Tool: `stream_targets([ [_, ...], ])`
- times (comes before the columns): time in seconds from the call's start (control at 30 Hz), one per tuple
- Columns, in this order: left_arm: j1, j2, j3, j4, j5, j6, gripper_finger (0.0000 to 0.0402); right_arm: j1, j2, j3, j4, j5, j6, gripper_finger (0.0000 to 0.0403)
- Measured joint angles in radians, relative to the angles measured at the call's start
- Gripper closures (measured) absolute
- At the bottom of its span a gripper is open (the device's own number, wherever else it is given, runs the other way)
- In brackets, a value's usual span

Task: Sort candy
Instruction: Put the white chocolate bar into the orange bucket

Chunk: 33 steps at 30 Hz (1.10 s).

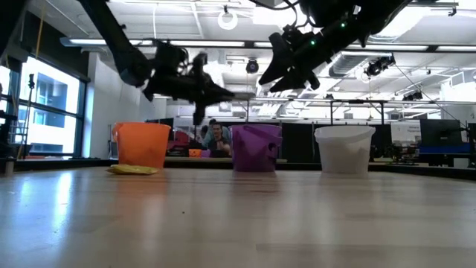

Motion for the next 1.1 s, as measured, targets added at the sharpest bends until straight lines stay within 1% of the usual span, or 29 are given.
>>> stream_targets([
  [0.1, 0.04, -0.091, 0.0, -0.074, -0.046, 0.062, 0.0399, -0.014, 0.0, 0.0, -0.002, -0.001, 0.0, 0.018],
  [0.17, 0.064, -0.171, 0.0, -0.2, -0.105, 0.127, 0.0399, -0.019, 0.0, 0.0, -0.009, -0.001, 0.0, 0.0182],
  [0.3, 0.1, -0.36, 0.0, -0.515, -0.269, 0.265, 0.04, -0.03, 0.0, 0.0, -0.018, -0.013, -0.013, 0.0194],
  [0.4, 0.122, -0.487, 0.005, -0.774, -0.375, 0.313, 0.04, -0.038, 0.0, 0.0, -0.019, -0.037, -0.024, 0.0206],
  [0.5, 0.144, -0.581, 0.048, -1.078, -0.496, 0.353, 0.04, -0.051, 0.0, 0.0, -0.02, -0.073, -0.026, 0.0219],
  [0.57, 0.153, -0.618, 0.094, -1.261, -0.587, 0.387, 0.04, -0.062, 0.0, 0.0, -0.021, -0.095, -0.028, 0.0229],
  [0.67, 0.161, -0.636, 0.169, -1.463, -0.731, 0.428, 0.04, -0.076, 0.0, 0.0, -0.021, -0.12, -0.05, 0.0242],
  [0.77, 0.176, -0.615, 0.222, -1.56, -0.797, 0.456, 0.04, -0.088, 0.0, 0.0, -0.021, -0.132, -0.073, 0.0253],
  [0.93, 0.218, -0.509, 0.226, -1.611, -0.819, 0.519, 0.04, -0.113, 0.0, 0.0, -0.039, -0.176, -0.111, 0.0264],
  [1.0, 0.228, -0.458, 0.226, -1.601, -0.845, 0.554, 0.0399, -0.123, 0.0, 0.0, -0.051, -0.188, -0.124, 0.0265],
  [1.1, 0.234, -0.398, 0.225, -1.557, -0.884, 0.579, 0.0383, -0.134, 0.0, 0.0, -0.063, -0.209, -0.128, 0.0265],
])
